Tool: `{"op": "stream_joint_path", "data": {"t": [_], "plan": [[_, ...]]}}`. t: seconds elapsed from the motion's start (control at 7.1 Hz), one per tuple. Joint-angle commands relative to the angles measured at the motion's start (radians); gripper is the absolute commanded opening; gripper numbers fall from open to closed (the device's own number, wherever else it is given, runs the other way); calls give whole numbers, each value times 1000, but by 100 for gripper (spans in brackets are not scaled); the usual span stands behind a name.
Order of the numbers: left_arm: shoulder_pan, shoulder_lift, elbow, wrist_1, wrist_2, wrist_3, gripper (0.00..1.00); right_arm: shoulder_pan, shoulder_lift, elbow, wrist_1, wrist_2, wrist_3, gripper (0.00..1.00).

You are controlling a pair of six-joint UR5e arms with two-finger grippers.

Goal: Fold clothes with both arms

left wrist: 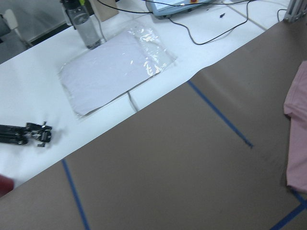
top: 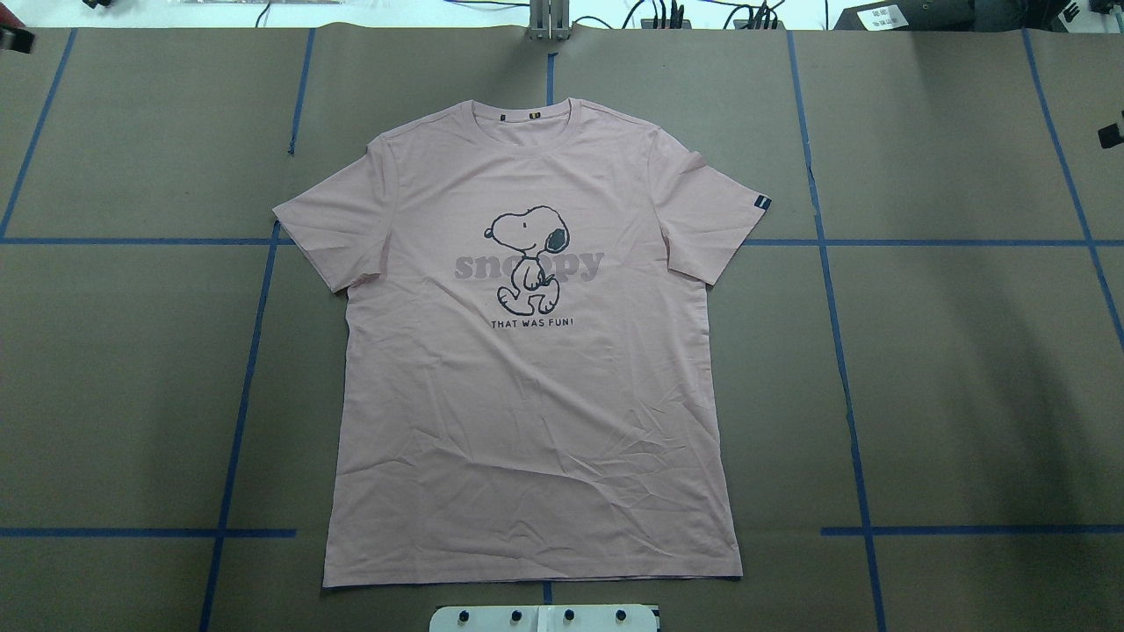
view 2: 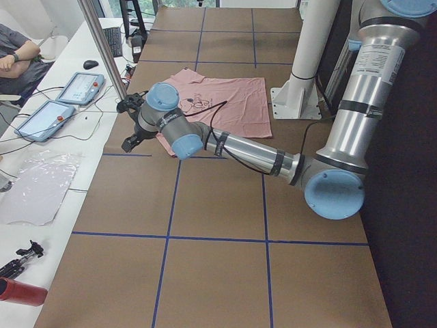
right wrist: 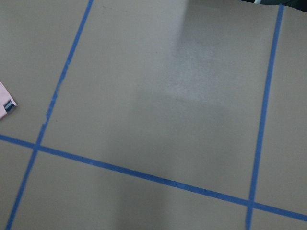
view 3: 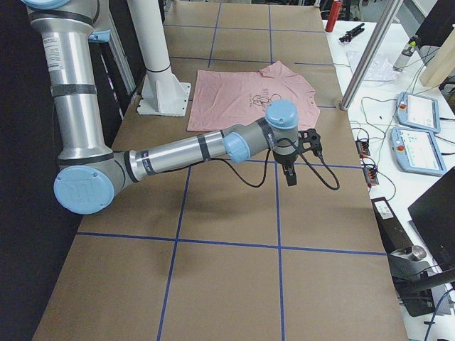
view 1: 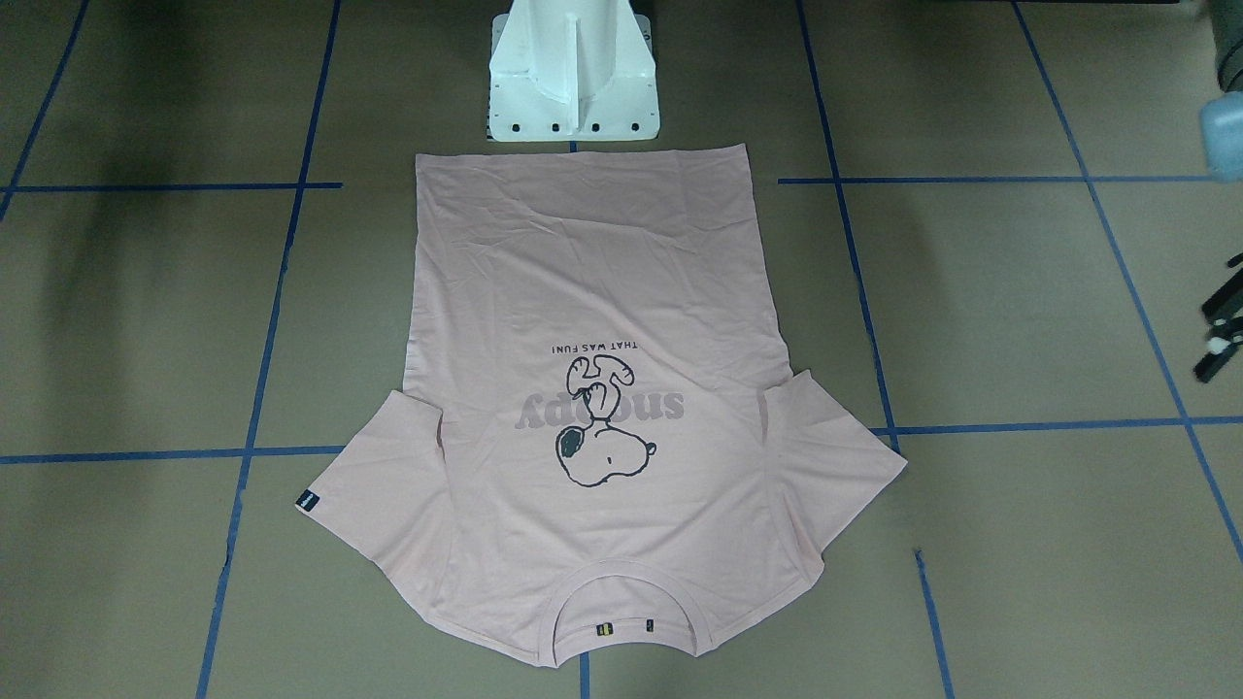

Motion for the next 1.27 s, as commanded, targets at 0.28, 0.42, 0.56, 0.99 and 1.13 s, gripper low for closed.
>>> {"op": "stream_joint_path", "data": {"t": [0.28, 0.42, 0.56, 0.99, 1.13], "plan": [[306, -133, 122, -86, 218, -467, 85, -275, 117, -12, 69, -196, 474, 100], [311, -133, 123, -85, 220, -459, 86, -382, 144, -32, 135, -338, 642, 100], [314, -130, 122, -85, 223, -459, 88, -468, 207, -111, 187, -453, 729, 98], [325, -127, 120, -85, 251, -456, 100, -538, 377, -446, 383, -545, 822, 85], [325, -125, 120, -85, 251, -458, 100, -546, 381, -454, 381, -557, 821, 82]]}}
